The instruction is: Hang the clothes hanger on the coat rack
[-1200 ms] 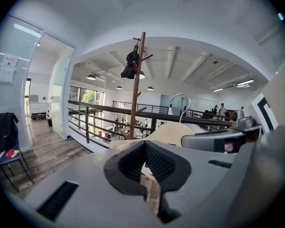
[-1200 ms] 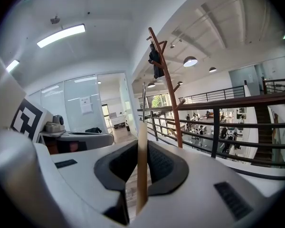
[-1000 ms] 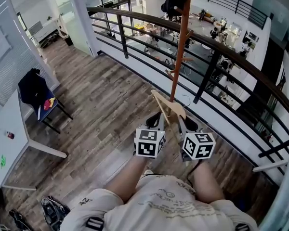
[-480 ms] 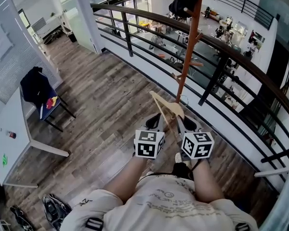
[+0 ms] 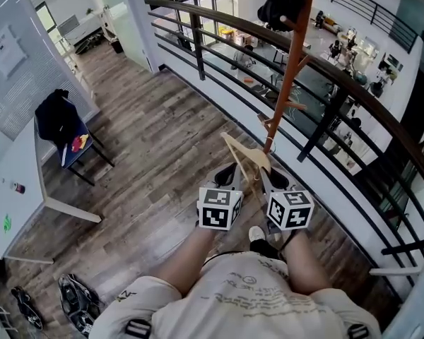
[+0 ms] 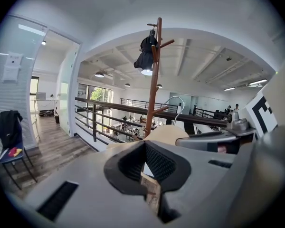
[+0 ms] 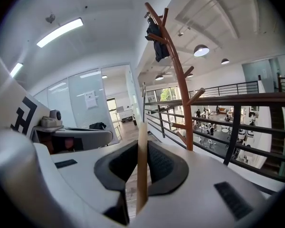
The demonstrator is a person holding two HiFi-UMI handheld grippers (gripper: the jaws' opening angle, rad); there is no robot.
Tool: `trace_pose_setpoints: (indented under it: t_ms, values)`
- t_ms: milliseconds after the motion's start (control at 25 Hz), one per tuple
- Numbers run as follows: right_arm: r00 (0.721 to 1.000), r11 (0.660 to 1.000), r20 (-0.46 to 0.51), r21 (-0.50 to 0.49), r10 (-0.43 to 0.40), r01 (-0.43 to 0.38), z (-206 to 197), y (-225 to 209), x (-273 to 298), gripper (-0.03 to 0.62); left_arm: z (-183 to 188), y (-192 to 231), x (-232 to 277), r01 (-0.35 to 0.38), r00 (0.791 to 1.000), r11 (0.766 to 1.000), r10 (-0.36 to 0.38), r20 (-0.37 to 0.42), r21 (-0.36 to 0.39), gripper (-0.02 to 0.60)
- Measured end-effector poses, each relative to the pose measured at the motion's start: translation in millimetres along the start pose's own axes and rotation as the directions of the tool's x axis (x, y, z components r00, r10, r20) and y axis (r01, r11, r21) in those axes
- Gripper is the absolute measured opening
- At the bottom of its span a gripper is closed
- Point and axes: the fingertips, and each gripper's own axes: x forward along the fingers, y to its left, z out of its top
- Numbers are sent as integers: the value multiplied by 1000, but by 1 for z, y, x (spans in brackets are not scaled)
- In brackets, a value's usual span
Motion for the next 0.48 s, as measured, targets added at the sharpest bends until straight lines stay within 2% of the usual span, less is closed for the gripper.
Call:
trace_pose_setpoints:
  t_ms: [240, 480]
  values:
    - [999, 999, -28, -20, 36, -36, 11, -22, 26, 51, 12, 3, 24, -36, 999, 999, 36, 0, -7, 3]
    - [996, 998, -67, -15, 52, -53, -2, -48, 58, 51, 4, 10, 52, -72, 997, 997, 72, -16, -17, 3]
